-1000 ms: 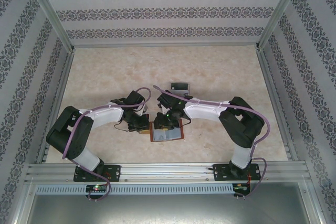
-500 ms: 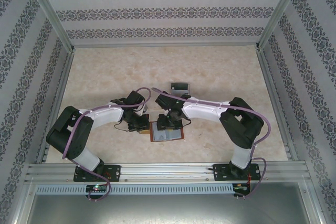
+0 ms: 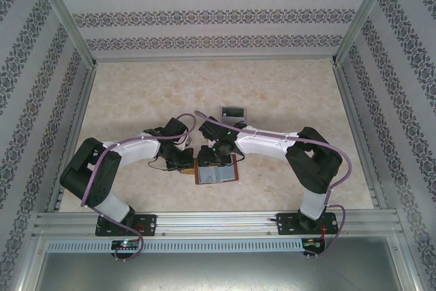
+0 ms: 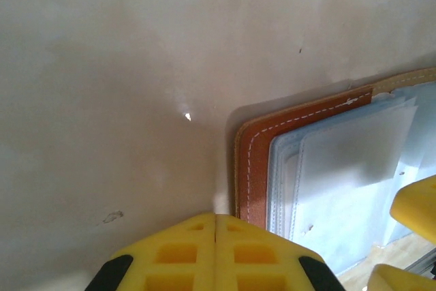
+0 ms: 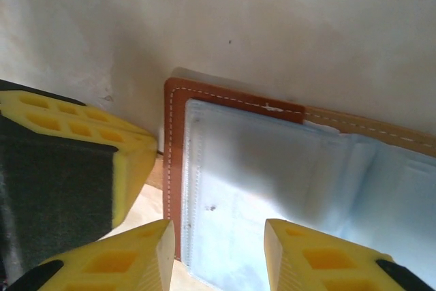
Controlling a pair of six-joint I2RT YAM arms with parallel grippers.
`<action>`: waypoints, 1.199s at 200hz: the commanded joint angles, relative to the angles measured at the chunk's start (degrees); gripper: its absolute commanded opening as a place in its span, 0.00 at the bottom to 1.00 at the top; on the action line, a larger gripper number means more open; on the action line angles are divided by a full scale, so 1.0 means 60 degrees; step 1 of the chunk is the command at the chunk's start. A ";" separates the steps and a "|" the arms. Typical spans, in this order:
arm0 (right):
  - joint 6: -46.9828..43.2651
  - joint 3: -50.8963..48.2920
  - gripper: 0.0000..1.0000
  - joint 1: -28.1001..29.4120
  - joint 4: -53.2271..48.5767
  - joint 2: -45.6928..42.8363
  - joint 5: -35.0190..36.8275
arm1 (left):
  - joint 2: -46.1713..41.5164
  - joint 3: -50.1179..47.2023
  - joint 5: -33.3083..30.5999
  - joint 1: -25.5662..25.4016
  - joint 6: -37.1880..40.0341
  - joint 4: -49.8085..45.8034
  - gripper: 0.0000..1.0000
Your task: Take the credit cards out of the card holder
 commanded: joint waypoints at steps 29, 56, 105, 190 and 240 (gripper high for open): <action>0.0153 0.0112 0.41 0.0127 -0.0191 0.0528 0.0137 | 0.0100 -0.0087 0.0102 0.0087 0.0158 0.0040 0.04; 0.0119 0.0129 0.43 0.0131 -0.0400 0.0679 0.0264 | 0.0153 -0.0068 0.0108 0.0089 0.0152 0.0033 0.04; -0.0115 0.0338 0.49 0.0140 -0.1241 0.0654 0.0975 | 0.0129 -0.0091 0.0110 0.0090 0.0198 0.0025 0.04; -0.0233 0.0658 0.57 0.0254 -0.1548 0.1054 0.1135 | 0.0247 -0.0098 0.0168 0.0090 0.0252 0.0047 0.04; -0.0356 0.1107 0.57 0.0351 -0.2222 0.1375 0.1701 | 0.0319 -0.0064 0.0162 0.0081 0.0322 0.0029 0.03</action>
